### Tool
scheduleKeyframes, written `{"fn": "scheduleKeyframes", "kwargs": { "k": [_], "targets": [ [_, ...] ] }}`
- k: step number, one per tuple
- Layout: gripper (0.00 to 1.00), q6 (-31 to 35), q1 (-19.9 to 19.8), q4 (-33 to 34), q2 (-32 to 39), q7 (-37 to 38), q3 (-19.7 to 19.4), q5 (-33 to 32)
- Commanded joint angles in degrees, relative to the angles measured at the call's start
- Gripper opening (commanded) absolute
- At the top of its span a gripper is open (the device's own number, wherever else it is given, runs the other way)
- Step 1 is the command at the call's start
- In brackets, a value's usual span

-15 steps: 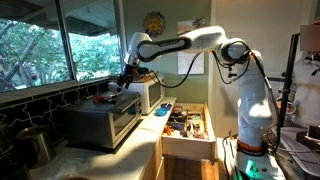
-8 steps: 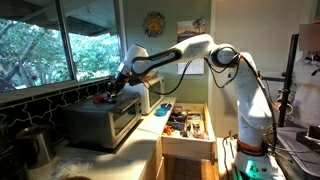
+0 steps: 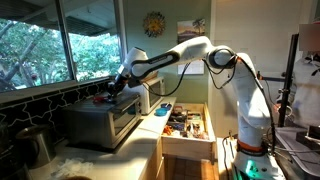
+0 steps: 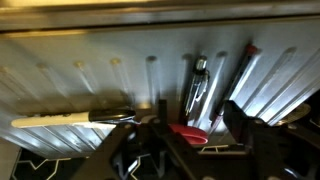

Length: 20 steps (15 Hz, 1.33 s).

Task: Remove the pen from the microwave on the left and put it in the wooden plate on the left

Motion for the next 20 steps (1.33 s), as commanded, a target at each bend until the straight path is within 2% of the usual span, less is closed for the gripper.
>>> {"fn": "scheduleKeyframes", "kwargs": {
  "k": [1, 2, 4, 5, 6, 7, 9, 11, 12, 13, 15, 18, 20],
  "targets": [
    [0.55, -0.5, 1.0, 0.4, 0.7, 1.3, -1.0, 0.0],
    [0.46, -0.7, 1.0, 0.3, 0.8, 1.3, -1.0, -0.1],
    [0.48, -1.0, 0.9, 0.1, 1.1, 1.3, -1.1, -0.1],
    [0.42, -1.1, 0.9, 0.1, 1.2, 1.3, -1.1, 0.0],
    [0.45, -1.4, 0.9, 0.0, 1.4, 1.2, -1.1, 0.0],
    [0.42, -1.6, 0.9, 0.1, 1.5, 1.1, -1.1, 0.0],
    [0.18, -2.2, 0.9, 0.3, 1.5, 1.0, -1.1, 0.0],
    [0.01, -3.3, 0.9, 0.7, 1.1, 0.8, -0.9, 0.3],
    [0.00, -4.1, 0.8, 1.0, 0.9, 0.5, -0.6, 0.9],
    [0.04, -5.5, 0.9, 1.5, 0.6, 0.4, -0.3, 1.4],
    [0.04, -10.6, 1.2, 2.8, -0.7, 0.5, 0.1, 1.9],
    [0.04, -20.0, 1.6, 5.3, -5.0, 0.5, 0.9, 3.6],
    [0.04, -22.8, 1.9, 6.4, -8.4, 0.7, 0.9, 3.7]
  ]
}}
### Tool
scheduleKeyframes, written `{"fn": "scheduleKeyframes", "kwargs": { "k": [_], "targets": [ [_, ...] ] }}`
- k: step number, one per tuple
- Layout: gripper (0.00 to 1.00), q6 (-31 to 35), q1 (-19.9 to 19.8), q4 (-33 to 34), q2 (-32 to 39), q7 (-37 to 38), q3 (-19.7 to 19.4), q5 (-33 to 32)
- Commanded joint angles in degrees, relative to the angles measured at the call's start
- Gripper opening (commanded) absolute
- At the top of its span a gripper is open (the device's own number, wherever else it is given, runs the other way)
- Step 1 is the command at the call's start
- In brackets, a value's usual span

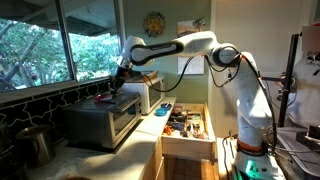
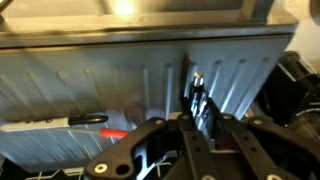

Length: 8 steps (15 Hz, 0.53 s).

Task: Remove the pen from the microwave on the left and put it in the wooden plate on the left

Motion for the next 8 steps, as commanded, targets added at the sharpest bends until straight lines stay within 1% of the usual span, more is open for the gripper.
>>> {"fn": "scheduleKeyframes", "kwargs": {
  "k": [1, 2, 3, 4, 8],
  "targets": [
    [0.04, -5.2, 0.6, 0.8, -6.8, 0.7, -0.2, 0.9],
    [0.04, -4.2, -0.1, 1.0, -7.9, -0.4, 0.7, 2.9],
    [0.04, -3.0, -0.2, 1.2, -8.6, -0.5, 0.7, 4.2],
    [0.04, -1.2, -0.4, 1.4, -9.0, -3.0, 1.4, 9.9],
    [0.04, -2.4, 0.5, 1.3, -9.6, -8.9, 3.5, 24.7]
  ]
}}
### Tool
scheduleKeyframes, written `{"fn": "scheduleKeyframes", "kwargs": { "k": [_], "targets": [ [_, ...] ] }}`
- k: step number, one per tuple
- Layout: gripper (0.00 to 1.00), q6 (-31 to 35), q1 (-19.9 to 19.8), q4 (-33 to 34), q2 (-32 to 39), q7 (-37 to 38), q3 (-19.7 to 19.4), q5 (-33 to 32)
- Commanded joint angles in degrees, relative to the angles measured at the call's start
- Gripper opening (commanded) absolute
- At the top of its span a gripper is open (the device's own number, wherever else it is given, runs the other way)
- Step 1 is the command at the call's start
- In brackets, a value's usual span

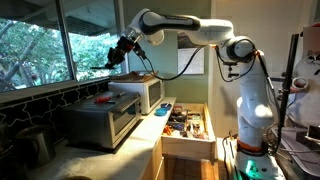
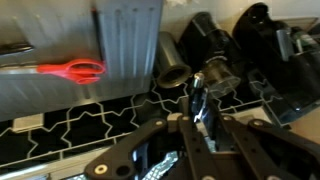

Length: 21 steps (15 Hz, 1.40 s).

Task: Remove the pen from the microwave on the left and put it in the wooden plate on the left

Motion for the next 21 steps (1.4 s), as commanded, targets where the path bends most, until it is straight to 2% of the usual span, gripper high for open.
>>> {"fn": "scheduleKeyframes", "kwargs": {
  "k": [1, 5, 6, 9, 10, 13, 16, 18, 19, 20, 21],
  "targets": [
    [0.04, 0.3, 0.4, -1.0, 0.5, -5.8, 2.2, 12.4],
    [0.04, -2.0, 0.5, 0.4, 3.0, -12.7, 5.3, 25.5],
    [0.18, -0.1, 1.0, -0.1, 2.6, -8.9, 4.7, 20.1],
    [0.18, -0.1, 1.0, 0.0, 3.3, -11.4, 5.5, 23.8],
    [0.04, -0.1, 0.9, 0.1, 3.2, -11.4, 5.5, 23.9],
    [0.04, -5.4, 1.7, -2.3, 4.7, -8.6, 6.8, 26.1],
    [0.04, -8.3, 5.0, -3.9, 6.7, -3.6, 7.1, 26.4],
    [0.04, -9.7, 7.0, -4.1, 7.7, 2.8, 7.4, 25.2],
    [0.04, -11.6, 8.2, -1.4, 9.0, 7.6, 7.5, 23.4],
    [0.04, -8.8, 7.3, -3.1, 8.4, 1.2, 7.2, 24.9],
    [0.18, -8.8, 8.0, -2.9, 8.7, 2.2, 7.3, 24.7]
  ]
}}
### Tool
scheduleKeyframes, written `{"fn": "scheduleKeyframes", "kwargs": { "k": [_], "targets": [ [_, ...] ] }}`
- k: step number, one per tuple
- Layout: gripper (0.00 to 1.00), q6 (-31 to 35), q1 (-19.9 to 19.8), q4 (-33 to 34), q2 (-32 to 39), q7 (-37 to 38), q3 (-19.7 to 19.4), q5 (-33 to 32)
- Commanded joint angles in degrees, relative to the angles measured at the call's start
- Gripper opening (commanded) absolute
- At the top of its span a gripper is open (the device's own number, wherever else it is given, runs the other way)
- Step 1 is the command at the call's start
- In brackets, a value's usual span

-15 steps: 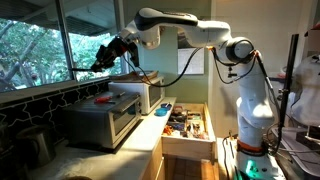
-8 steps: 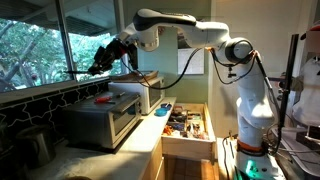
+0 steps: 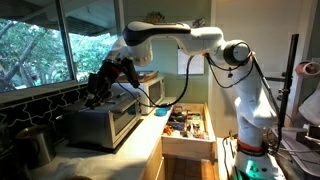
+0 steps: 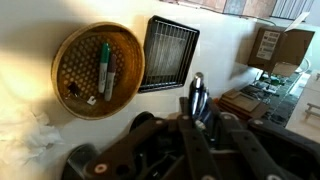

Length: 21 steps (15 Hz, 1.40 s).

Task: Remove the pen from the microwave on the left and put it in the wooden plate on the left

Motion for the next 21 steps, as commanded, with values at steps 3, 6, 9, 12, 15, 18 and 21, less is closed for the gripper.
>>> {"fn": "scheduleKeyframes", "kwargs": {
  "k": [3, 6, 9, 12, 15, 18, 21],
  "targets": [
    [0.04, -0.1, 0.4, 0.6, 0.2, -0.1, -0.8, 0.0],
    [0.04, -2.9, 2.0, 0.5, 5.1, 5.0, -0.9, -4.2],
    [0.04, -5.3, 3.9, 1.7, 10.7, 5.7, -0.8, -8.5],
    [0.04, -5.0, 5.7, 5.6, 17.4, -0.1, -0.5, -15.1],
    [0.04, -4.6, 7.3, 11.6, 23.3, -5.5, -0.4, -22.3],
    [0.04, -3.7, 8.4, 17.9, 28.2, -11.3, 0.2, -27.1],
    [0.04, -2.5, 9.3, 24.2, 32.5, -17.9, 1.2, -30.2]
  ]
}}
